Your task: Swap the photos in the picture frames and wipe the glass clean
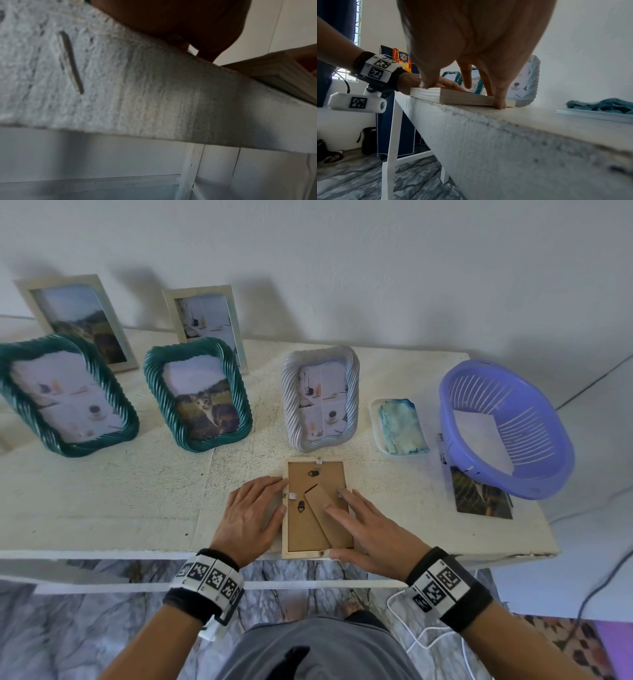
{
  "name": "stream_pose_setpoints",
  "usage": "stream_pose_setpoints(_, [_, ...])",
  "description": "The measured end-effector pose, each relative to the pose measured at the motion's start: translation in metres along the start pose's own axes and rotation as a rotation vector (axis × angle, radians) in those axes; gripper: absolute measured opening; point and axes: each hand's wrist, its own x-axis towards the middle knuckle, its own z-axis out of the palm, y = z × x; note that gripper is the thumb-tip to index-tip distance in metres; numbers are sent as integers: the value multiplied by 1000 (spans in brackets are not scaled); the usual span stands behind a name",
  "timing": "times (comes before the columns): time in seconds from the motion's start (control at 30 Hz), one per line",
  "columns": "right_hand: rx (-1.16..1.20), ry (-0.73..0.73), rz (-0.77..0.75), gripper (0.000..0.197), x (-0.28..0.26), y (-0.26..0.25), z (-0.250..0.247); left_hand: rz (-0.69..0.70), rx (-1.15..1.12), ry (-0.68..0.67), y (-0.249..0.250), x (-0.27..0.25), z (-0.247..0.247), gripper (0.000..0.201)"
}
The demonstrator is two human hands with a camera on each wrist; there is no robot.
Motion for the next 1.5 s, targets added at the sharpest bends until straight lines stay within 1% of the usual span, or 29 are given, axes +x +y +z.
stream_pose_setpoints(0.4, [-143,119,-70,76,5,4,9,2,-1,7,-2,0,1,46])
stream_pose_setpoints(0.47, [-158,137,-80,70,3,3,10,0,1,0,-1,0,1,46])
stream_pose_setpoints(0.57, [-158,175,-131,51,-2,0,10,-5,1,-6,0,1,1,47])
stream_pose_setpoints(0.67, [-220,295,-176,35,-8,-2,12,-18,-6,0,1,1,-1,49])
stream_pose_setpoints(0.73, [-237,383,-227,30,-11,-1,16,-17,-9,-3,1,1,-2,48])
stream_pose_setpoints(0.83, [-189,440,-309,31,-12,2,20,-12,-11,-9,-1,0,-1,48])
stream_pose_setpoints(0.9, [-170,451,-315,30,-12,4,20,-10,-13,-3,-2,-1,-1,47])
stream_pose_setpoints(1.03, [-96,444,-273,24,-9,4,16,-6,-11,1,-3,0,0,47])
stream_pose_setpoints(1.13, [-105,442,-269,22,-7,6,14,-4,-12,-4,-2,0,1,46])
stream_pose_setpoints(1.3, [-135,457,-268,24,-7,2,15,0,-11,8,-3,0,0,46])
stream_pose_setpoints(1.4, [-168,467,-262,22,-4,0,16,3,-10,5,-2,0,0,46])
stream_pose_setpoints(1.5, [-171,451,-257,21,-3,0,17,-2,-9,7,-4,-1,0,46])
